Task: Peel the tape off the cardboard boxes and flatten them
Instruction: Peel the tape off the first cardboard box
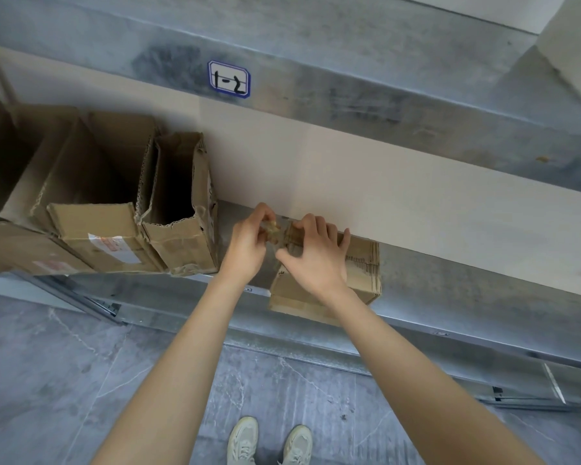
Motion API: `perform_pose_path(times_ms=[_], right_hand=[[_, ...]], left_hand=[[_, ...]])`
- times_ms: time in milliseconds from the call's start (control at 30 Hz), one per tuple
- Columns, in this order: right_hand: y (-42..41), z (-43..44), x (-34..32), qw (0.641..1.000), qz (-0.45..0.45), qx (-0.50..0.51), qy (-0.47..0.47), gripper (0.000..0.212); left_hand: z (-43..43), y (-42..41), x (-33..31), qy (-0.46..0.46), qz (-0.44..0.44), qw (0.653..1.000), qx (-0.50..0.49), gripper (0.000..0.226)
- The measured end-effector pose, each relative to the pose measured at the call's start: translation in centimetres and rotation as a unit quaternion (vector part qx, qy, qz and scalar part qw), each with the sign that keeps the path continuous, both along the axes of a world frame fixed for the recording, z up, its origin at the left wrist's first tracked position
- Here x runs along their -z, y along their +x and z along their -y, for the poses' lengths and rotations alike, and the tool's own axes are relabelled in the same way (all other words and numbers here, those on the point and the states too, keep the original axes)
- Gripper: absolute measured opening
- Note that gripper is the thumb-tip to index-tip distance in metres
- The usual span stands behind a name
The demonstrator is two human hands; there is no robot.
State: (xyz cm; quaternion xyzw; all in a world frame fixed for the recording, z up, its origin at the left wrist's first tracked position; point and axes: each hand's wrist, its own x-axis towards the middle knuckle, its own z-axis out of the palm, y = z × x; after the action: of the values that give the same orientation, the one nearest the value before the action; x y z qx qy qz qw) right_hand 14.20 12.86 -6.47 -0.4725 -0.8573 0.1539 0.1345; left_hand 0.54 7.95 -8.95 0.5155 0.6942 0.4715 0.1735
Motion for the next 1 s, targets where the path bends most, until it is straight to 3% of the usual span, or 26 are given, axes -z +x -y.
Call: perform_pose_path(times_ms=[100,267,367,567,700,767,900,1000], right_hand=[[0.0,0.0,-0.1,1.000,-0.001,-0.001,-0.001,0.052],[0.6,0.4,0.1,1.000,0.007,-0.012,0.013,0.052],[0.4,0.4,0.1,1.000,0.004,-0.008,0.003,0.052],[1.2,0.1,-0.1,0.998,-0.055,-0.015,-0.015,0.045],[1.4,-0.1,-0.4,0.983,-0.160,-0.014,-0.085,0.024],[1.7,-0.2,-0.7,0.971,-0.202,-0.020,-0.124,0.025],[2.0,-0.3,-1.4,0.964,-0.212,-0.047,-0.155,0.025],[2.0,-0.3,-1.5,0.962,-0.216,-0.042,-0.159,0.026]], left_hand=[[-0.2,0.2,0.3,-0.013,-0.012,1.000,-0.012,0.033],[-1.5,-2.6,-2.9,-0.002,0.010,0.993,-0.121,0.028],[-1.7,-2.9,-5.0,0.017,0.001,0.996,-0.086,0.031],[0.6,-1.4,-4.4,0.073,0.251,0.962,-0.078,0.037],[1.8,-0.5,-4.7,0.101,0.333,0.935,-0.073,0.029],[2.3,0.2,-4.7,0.112,0.379,0.916,-0.071,0.026],[2.6,1.2,-5.0,0.131,0.423,0.893,-0.077,0.023],[2.8,1.9,-5.3,0.136,0.416,0.897,-0.060,0.022]])
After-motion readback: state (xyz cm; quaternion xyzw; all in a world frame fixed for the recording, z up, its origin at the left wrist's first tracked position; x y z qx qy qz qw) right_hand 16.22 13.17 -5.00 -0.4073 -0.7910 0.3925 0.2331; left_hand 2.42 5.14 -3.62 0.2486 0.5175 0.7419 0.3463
